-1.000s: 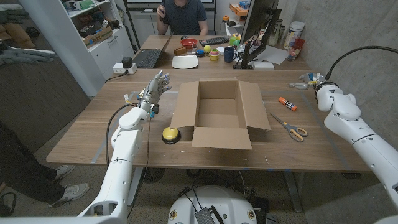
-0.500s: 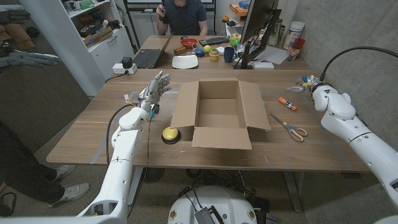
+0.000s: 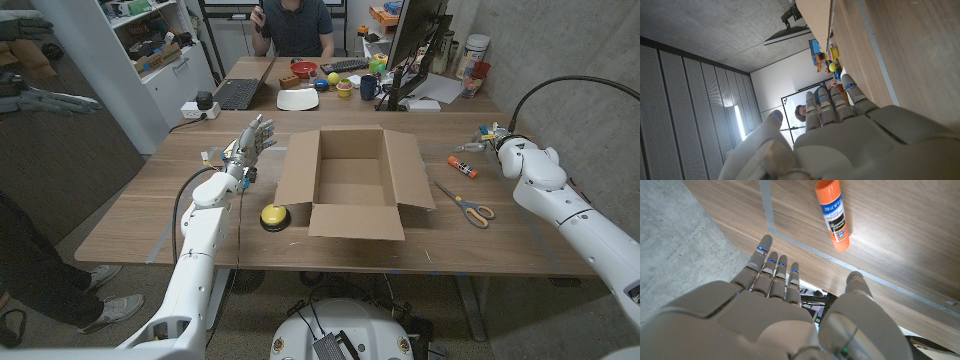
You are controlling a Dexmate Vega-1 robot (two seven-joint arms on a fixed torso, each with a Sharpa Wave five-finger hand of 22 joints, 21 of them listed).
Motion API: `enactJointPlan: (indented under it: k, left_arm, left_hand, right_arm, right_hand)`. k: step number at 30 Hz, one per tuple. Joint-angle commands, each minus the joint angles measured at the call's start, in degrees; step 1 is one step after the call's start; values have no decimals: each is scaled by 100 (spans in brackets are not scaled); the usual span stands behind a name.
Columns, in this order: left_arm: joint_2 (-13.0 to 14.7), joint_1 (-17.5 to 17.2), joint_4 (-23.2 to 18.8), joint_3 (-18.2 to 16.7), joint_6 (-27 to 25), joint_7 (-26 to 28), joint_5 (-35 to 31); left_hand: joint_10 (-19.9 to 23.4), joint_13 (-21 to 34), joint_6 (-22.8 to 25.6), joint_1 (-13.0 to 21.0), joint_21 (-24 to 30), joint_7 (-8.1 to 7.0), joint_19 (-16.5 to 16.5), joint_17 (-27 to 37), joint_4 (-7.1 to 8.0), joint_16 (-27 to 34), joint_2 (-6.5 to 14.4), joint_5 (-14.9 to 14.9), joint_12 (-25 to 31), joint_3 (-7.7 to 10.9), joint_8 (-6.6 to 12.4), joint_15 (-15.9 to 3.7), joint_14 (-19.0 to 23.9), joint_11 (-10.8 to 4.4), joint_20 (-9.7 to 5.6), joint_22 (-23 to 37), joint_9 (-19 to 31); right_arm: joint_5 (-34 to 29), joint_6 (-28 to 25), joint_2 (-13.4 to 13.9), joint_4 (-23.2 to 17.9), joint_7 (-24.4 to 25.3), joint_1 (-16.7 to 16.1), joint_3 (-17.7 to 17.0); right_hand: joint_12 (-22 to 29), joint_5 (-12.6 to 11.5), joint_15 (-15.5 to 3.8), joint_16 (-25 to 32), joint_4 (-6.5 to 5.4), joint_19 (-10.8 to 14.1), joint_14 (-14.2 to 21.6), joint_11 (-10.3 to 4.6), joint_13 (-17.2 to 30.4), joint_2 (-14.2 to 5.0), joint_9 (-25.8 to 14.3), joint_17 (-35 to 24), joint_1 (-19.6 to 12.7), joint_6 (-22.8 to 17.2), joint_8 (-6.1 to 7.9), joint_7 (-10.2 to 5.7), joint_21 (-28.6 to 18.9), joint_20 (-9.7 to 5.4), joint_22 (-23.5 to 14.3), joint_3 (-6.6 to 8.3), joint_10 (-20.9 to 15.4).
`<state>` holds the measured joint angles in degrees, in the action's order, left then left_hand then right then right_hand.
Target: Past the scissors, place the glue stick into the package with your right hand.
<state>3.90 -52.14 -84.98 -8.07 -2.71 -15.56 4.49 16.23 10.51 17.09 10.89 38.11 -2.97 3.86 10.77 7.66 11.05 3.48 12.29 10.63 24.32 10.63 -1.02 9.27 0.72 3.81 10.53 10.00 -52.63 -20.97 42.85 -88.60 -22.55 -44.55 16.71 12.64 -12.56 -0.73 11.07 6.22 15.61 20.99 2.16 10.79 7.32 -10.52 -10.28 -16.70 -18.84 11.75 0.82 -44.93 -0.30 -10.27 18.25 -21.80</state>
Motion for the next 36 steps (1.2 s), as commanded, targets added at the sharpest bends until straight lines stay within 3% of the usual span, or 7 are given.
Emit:
enactJointPlan:
  k: [1, 4, 10, 16, 22, 36]
  left_arm:
    - [6, 164, 258, -4, 31, -69, -31]
    - [7, 202, 307, 4, 53, -86, -50]
    - [-10, 217, 310, -23, 117, -56, -58]
    - [3, 260, 371, -23, 118, -67, -73]
    - [1, 326, 477, -10, 158, -98, -82]
    - [5, 367, 511, -4, 139, -101, -127]
  left_hand:
    - [-12, 24, -15, -38, -15, 10, 32, 14, 5, 47, -31, 21, 26, -27, 29, 9, -1, 20, -15, 21, 33]
    - [-10, 24, -19, -40, -17, 9, 31, 14, 5, 45, -31, 22, 27, -29, 28, 4, -4, 20, -13, 20, 33]
    - [-11, 24, -21, -43, -23, 12, 30, 13, 6, 44, -31, 24, 28, -34, 28, 15, -8, 24, -13, 18, 33]
    - [-13, 24, -24, -47, -26, -2, 31, 13, 7, 44, -31, 25, 27, -38, 27, 18, -9, 17, -6, 19, 33]
    - [-23, 24, -27, -49, -30, 0, 30, 13, 7, 44, -32, 26, 24, -42, 27, 14, -10, 26, -9, 19, 33]
    - [-36, 24, -35, -65, -43, 7, 31, 13, 9, 41, -50, 28, 23, -64, 25, 23, -17, 39, -11, 14, 33]
  right_arm:
    - [116, 49, 18, 153, -399, 133, 162]
    - [70, 141, 39, 134, -97, 30, 176]
    - [78, 89, 32, 106, -366, 124, 259]
    - [67, 214, 33, 102, -128, 79, 262]
    - [-30, 231, 26, 268, -317, 236, 430]
    - [21, 299, 27, 506, -447, 390, 591]
  right_hand:
    - [28, -26, 18, 1, -27, 49, 48, -25, 16, 20, -34, -23, 31, -6, 0, -3, 0, -19, -13, -37, -42]
    - [26, -30, 16, 3, -35, 72, 54, -25, 16, 18, -34, -26, 44, 5, -7, -3, -4, -20, -13, -47, -38]
    - [48, -46, -35, 25, -60, 138, 124, -37, 17, 9, -34, -32, 82, -26, -4, 2, -12, -26, -15, -80, -103]
    - [56, -64, -113, 60, -63, 172, 245, -25, 17, 13, -34, -32, 86, -35, -10, 0, -10, -36, -17, -105, -132]
    - [91, -96, -149, 70, -39, 340, 348, -88, 19, 31, -33, -25, 45, -68, -10, -21, -46, -46, -19, -135, -245]
    - [34, -185, -231, 16, 117, 632, 357, -169, 22, 44, -34, -9, -274, 91, -71, -79, -104, -91, -22, -120, -133]
